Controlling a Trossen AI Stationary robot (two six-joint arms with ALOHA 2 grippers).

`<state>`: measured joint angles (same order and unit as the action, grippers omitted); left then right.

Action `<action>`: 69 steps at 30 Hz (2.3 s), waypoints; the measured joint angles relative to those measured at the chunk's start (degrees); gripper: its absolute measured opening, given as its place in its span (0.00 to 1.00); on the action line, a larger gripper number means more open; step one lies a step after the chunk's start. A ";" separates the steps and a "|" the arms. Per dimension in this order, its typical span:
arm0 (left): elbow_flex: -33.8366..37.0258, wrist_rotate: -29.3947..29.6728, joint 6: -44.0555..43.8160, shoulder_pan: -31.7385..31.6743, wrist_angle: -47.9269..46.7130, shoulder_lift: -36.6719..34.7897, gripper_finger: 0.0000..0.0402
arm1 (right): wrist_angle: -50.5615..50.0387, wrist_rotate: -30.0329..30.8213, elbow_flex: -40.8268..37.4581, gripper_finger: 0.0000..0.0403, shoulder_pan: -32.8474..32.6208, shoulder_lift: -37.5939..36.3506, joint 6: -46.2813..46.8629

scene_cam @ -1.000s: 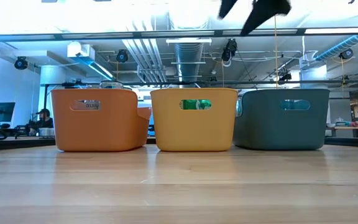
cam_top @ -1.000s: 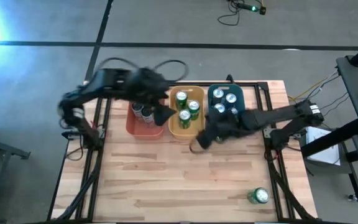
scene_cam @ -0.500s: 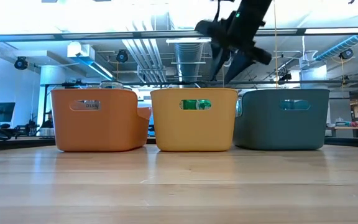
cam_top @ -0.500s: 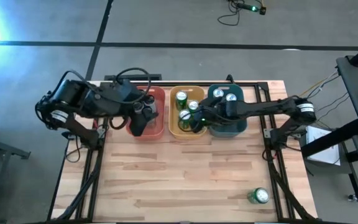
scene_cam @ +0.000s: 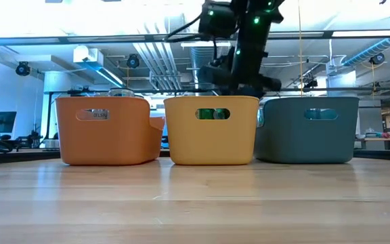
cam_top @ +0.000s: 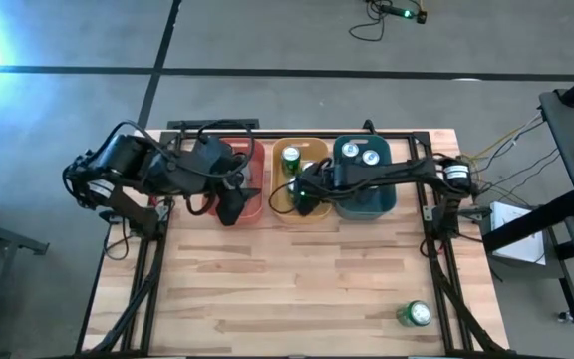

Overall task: Sort soda cans
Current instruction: Put the green soda can into the yellow bin

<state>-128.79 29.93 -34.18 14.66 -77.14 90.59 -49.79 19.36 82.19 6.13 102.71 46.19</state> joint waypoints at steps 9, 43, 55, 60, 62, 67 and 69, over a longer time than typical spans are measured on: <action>0.00 0.09 -0.06 -0.03 -0.02 0.08 0.86 | 6.72 -3.88 0.00 0.46 0.40 2.43 -2.75; 0.00 1.03 -1.35 0.58 -0.46 0.13 0.86 | 14.94 -11.86 0.00 0.46 1.40 1.76 -7.35; 0.01 2.29 -2.98 2.79 -7.19 0.13 0.86 | 6.59 -10.80 -0.02 0.47 -1.94 -9.64 -10.85; 3.71 3.88 -4.01 4.68 -7.72 -0.81 0.86 | 5.33 -9.02 0.00 0.52 -10.50 -18.44 -9.01; 7.03 4.17 -4.34 4.56 -6.61 -1.66 0.86 | 4.86 -7.67 0.00 0.57 -14.80 -20.65 -5.35; 19.18 2.14 -3.36 4.65 3.70 -5.92 0.86 | 0.26 -5.82 0.00 0.76 -27.37 -21.80 8.68; 25.35 0.39 -2.36 4.63 10.49 -8.19 0.86 | -2.06 -5.29 0.00 0.84 -32.36 -20.92 16.21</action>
<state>-103.44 30.32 -36.53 19.29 -66.66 82.40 -51.85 14.07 82.19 -26.23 81.79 62.40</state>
